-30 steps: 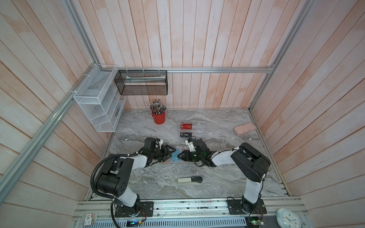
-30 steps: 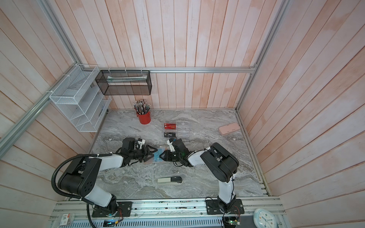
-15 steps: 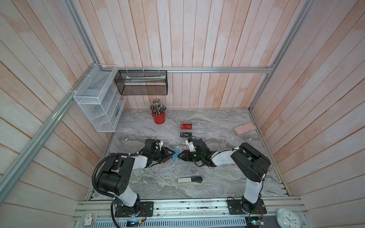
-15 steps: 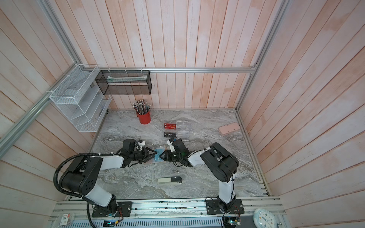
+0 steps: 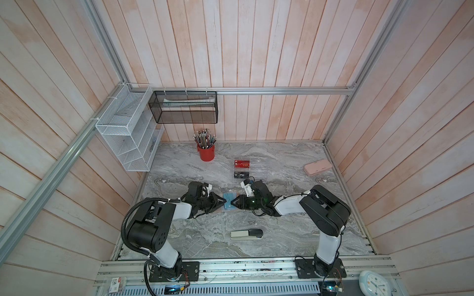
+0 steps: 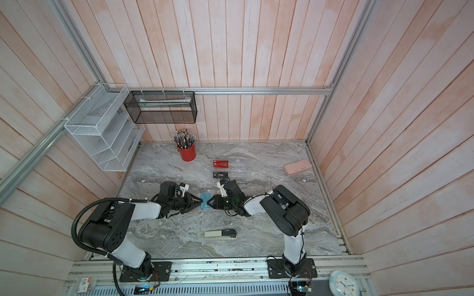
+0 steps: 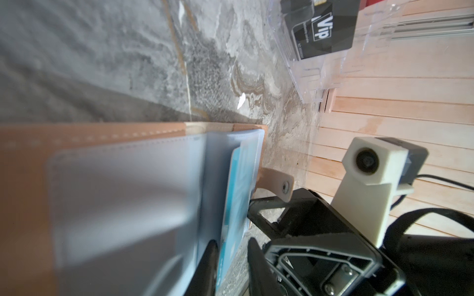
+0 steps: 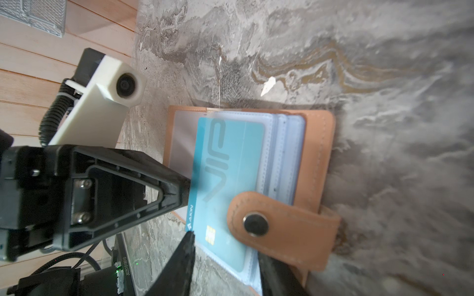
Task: Take the credit cards out of the card holder
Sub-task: Flip over the card slot on the card holder, then take out the credit card from the card slot.
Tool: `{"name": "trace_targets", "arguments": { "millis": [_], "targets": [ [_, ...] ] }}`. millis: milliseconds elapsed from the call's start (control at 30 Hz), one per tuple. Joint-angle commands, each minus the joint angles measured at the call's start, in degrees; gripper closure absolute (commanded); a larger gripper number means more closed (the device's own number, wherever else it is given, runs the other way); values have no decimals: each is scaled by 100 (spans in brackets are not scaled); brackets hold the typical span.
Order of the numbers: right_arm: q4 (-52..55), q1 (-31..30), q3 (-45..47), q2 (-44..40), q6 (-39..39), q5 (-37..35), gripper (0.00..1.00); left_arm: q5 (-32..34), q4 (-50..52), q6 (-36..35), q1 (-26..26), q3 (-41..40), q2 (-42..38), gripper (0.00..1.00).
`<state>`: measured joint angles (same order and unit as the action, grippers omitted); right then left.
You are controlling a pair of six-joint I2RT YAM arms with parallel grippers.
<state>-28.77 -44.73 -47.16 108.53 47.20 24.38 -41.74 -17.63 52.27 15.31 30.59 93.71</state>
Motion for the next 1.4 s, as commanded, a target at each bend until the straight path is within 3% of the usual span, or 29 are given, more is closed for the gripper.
{"name": "trace_targets", "arguments": {
  "millis": [0,433,533,867,1367],
  "targets": [
    [434,44,-22,250,46,-153,58,-32,-118,-107,-28,-86,76,82],
    [468,46,-45,256,36,-120,56,-9,-127,-121,-28,-106,59,92],
    [469,48,-46,256,42,-115,56,-19,-127,-137,-28,-94,68,100],
    [246,43,69,-89,11,-65,53,-36,-118,-221,-29,-106,51,100],
    [-419,8,141,-385,54,144,28,-194,-78,-473,-28,-62,-15,100]
  ]
}}
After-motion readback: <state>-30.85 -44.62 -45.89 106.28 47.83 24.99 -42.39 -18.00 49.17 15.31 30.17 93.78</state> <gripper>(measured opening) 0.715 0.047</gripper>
